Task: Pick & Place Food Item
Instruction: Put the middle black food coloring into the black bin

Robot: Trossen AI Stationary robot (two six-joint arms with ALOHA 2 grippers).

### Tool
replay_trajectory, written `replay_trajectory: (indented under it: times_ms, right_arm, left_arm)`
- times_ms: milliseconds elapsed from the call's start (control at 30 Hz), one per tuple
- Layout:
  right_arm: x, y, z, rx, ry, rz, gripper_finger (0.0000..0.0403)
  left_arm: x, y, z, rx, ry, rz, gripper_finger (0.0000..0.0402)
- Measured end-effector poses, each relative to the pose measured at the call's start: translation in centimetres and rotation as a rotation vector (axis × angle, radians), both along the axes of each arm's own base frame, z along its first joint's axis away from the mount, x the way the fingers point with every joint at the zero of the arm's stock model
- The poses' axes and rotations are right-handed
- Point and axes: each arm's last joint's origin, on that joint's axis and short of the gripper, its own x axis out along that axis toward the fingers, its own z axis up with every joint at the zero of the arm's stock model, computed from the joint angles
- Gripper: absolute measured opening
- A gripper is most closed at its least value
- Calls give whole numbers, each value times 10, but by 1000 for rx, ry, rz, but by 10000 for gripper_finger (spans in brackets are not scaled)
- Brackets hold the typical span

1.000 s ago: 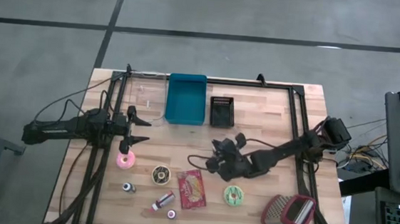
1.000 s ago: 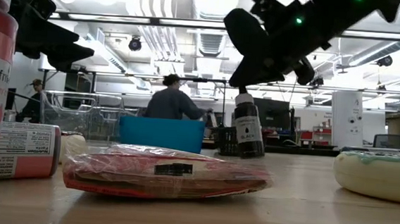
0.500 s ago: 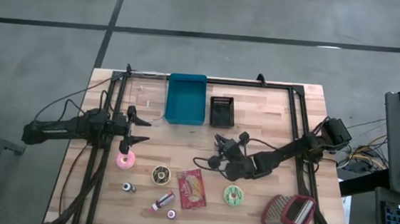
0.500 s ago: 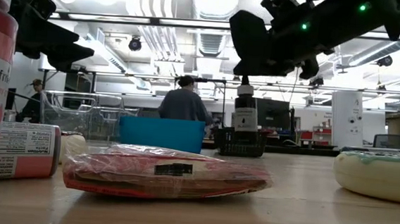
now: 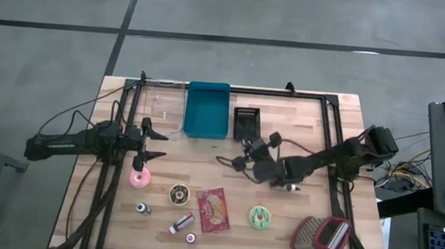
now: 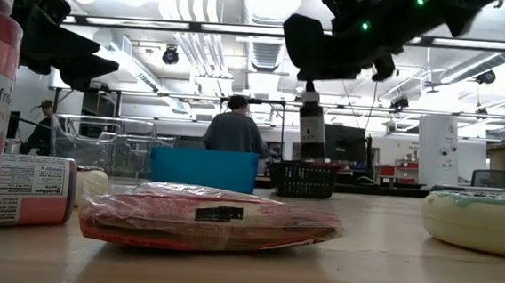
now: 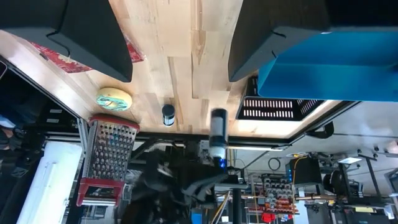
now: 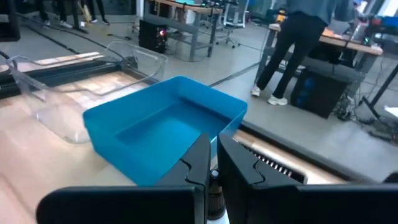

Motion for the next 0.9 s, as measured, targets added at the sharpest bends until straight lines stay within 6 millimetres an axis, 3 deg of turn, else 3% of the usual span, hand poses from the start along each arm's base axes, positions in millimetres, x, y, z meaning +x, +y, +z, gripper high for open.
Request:
replay_trajectory:
  times_ms: [200,333,567,767,900]
  right_arm:
    - [-7,-39,36,73,-34,155,18]
    - [-13,-66,42,101,-36,202,18]
    - [-20,-89,22,120,20,146,18]
    - [-25,-91,3,139,27,124,18]
    - [-30,-90,-10,139,-59,123,18]
  left_arm:
    - [0,0,0,0,0,0,273]
    - [0,0,0,0,0,-1,273]
    - [0,0,0,0,0,-1,273]
    - [0,0,0,0,0,0,273]
    - [0,0,0,0,0,0,273]
